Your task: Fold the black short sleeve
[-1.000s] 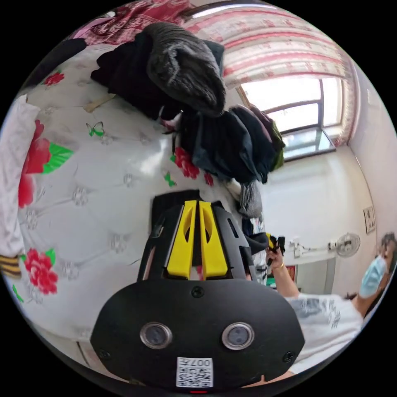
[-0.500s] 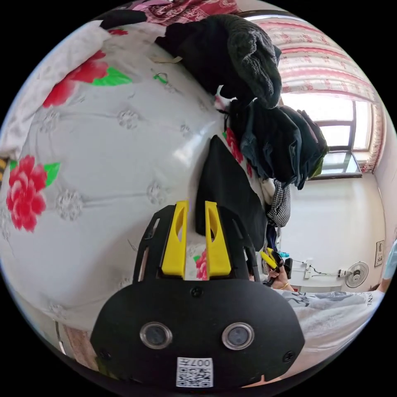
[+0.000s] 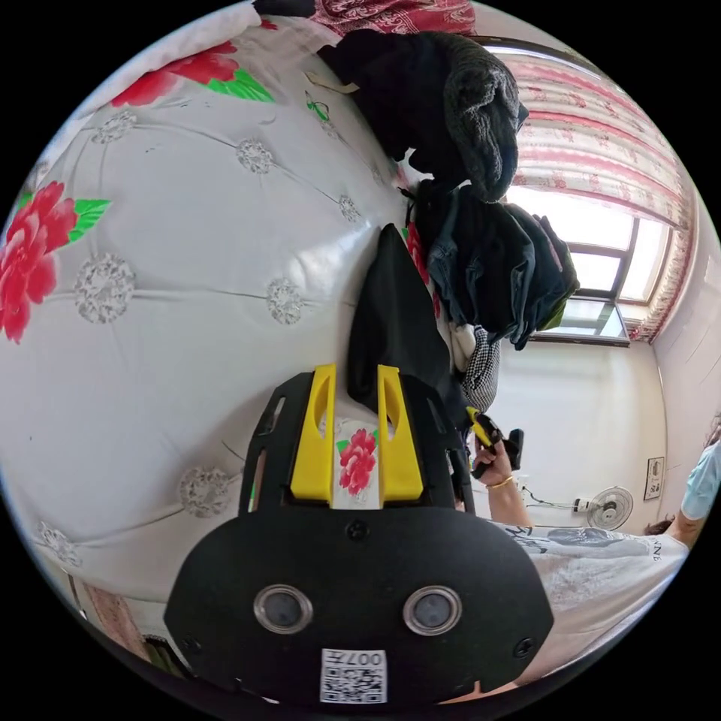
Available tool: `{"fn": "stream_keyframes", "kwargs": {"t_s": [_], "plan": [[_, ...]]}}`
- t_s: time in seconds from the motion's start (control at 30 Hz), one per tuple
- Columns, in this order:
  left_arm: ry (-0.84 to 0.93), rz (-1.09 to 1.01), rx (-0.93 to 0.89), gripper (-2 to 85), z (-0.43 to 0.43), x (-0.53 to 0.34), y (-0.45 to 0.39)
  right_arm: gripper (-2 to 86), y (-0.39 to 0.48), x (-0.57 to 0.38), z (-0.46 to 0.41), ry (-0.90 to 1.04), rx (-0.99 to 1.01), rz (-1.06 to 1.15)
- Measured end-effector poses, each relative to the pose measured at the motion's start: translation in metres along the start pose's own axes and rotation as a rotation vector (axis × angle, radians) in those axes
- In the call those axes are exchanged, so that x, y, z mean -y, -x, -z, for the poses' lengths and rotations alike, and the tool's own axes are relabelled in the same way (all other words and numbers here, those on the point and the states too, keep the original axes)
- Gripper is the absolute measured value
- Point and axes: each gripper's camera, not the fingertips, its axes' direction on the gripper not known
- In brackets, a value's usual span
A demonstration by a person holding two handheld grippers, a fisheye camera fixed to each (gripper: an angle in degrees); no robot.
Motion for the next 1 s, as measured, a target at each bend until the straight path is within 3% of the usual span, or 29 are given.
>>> {"fn": "stream_keyframes", "kwargs": {"t_s": [0.2, 0.33, 0.47, 0.73, 0.9, 1.0], "plan": [[-0.033, -0.013, 0.029, 8.3, 0.008, -0.025, 0.012, 2.1, 0.2, -0.026, -0.026, 0.078, -0.021, 0.744], [-0.052, -0.016, -0.003, 9.4, -0.005, -0.038, 0.018, 2.8, 0.253, -0.071, -0.094, 0.23, 0.129, 0.9], [-0.057, -0.001, -0.101, 11.2, -0.028, -0.048, 0.025, 4.2, 0.237, -0.086, -0.159, 0.442, 0.128, 0.759], [0.013, -0.087, -0.185, 14.1, -0.083, -0.041, 0.013, 7.4, 0.087, -0.033, -0.095, 0.284, 0.077, 0.269], [0.146, -0.237, -0.236, 15.7, -0.136, -0.012, -0.023, 7.0, 0.033, -0.04, -0.113, 0.342, 0.228, 0.043], [0.225, -0.262, -0.225, 10.6, -0.169, 0.007, -0.039, 4.4, 0.031, -0.043, -0.135, 0.367, 0.32, -0.002]]}}
